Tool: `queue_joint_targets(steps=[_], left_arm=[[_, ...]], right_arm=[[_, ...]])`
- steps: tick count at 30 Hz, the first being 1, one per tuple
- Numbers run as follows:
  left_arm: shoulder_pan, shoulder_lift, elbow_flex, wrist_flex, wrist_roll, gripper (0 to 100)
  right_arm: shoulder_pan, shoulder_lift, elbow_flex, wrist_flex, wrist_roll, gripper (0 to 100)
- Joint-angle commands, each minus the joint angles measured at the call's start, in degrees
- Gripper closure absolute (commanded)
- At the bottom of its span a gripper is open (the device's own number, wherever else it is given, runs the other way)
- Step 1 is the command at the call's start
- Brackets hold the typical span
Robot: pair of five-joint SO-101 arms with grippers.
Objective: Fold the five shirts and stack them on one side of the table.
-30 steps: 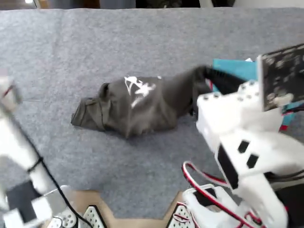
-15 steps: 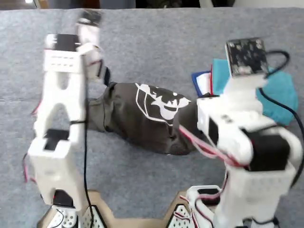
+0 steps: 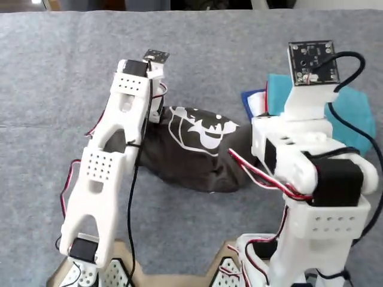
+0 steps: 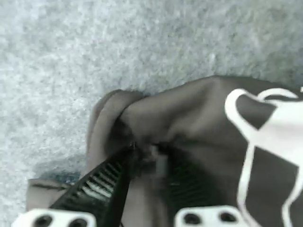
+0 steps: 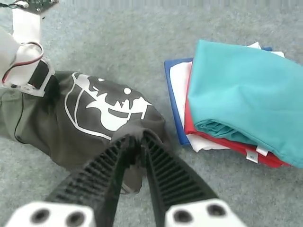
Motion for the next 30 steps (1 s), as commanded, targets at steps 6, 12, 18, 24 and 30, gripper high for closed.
queue_joint_targets(steps=[6, 12, 18, 24, 30], left_arm=[[-4.8, -3.2, -15.0, 1.9, 2.6, 97], [-9.5, -15.8, -12.3, 2.0, 7.4, 97], [-15.3, -34.0, -5.1, 2.0, 9.1, 97], [-22.3, -53.9, 11.4, 2.0, 10.5, 97], [-23.6, -74.8, 49.7, 1.9, 10.0, 97]], right_arm=[[0.4, 0.5, 7.1, -7.9, -0.3, 98.5], [0.4, 2.6, 6.5, -13.1, -0.3, 98.5], [-0.9, 13.7, -0.1, -16.0, -4.1, 98.5], [-5.5, 26.5, -20.4, -9.2, -8.0, 98.5], [-6.9, 40.4, -39.2, -0.6, -8.7, 98.5]])
